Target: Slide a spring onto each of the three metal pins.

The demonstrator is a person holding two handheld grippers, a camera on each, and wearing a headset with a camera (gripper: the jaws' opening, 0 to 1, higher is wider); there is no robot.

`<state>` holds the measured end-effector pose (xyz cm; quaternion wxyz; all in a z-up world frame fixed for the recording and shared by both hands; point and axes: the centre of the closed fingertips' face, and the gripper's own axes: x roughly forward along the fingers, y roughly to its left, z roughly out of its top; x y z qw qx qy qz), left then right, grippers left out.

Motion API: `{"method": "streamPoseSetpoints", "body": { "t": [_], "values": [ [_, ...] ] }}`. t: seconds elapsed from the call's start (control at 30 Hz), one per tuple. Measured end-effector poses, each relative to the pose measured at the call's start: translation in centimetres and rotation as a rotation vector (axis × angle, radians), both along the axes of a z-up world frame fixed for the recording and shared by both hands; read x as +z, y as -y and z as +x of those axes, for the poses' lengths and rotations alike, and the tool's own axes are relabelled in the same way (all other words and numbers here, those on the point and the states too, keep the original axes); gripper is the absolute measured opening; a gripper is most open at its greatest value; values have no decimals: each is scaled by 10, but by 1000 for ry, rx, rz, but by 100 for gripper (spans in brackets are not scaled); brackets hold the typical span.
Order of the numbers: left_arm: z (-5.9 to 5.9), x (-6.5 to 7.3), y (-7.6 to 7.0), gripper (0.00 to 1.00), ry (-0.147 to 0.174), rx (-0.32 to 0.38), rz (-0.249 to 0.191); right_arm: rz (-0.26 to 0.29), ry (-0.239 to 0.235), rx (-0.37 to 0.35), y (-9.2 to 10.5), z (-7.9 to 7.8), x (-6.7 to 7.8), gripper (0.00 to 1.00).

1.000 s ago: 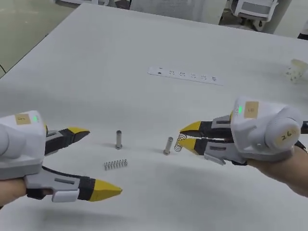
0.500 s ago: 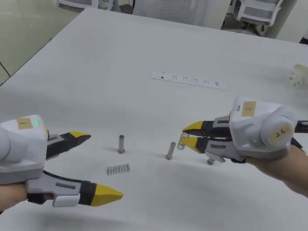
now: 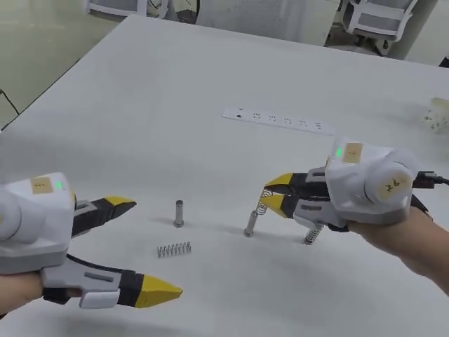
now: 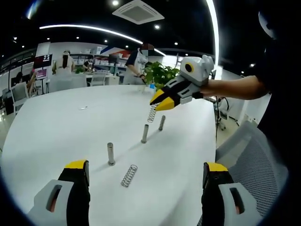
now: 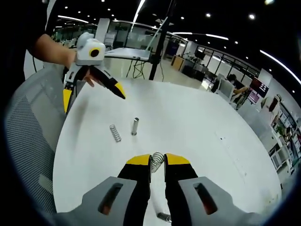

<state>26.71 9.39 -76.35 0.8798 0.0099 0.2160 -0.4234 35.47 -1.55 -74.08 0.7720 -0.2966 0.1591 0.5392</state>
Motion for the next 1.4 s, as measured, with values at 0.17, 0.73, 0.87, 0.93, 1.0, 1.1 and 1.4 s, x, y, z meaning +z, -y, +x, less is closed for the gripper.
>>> {"method": "streamPoseSetpoints", "body": {
  "t": [0.17, 0.73, 0.87, 0.93, 1.0, 1.1, 1.4],
  "values": [
    [-1, -2, -2, 98, -3, -1, 8, 8, -12, -9, -2, 2, -2, 8],
    [-3, -5, -5, 98, -11, 2, 12, -15, -43, -15, -3, 3, -21, 8],
    [-3, -5, -5, 98, -12, 2, 12, -19, -51, -20, -2, 2, -26, 8],
    [-4, -6, -5, 98, -16, 2, 14, -32, -57, -19, -1, 2, -31, 8],
    [-4, -7, -5, 98, -17, 1, 17, -36, -59, -18, -1, 2, -34, 8],
    [-5, -8, -5, 98, -21, 0, 14, -48, -63, -18, -1, 4, -38, 8],
    [-6, -10, -5, 98, -28, -3, 22, -94, -78, -11, -1, 4, -53, 8]
  ]
}}
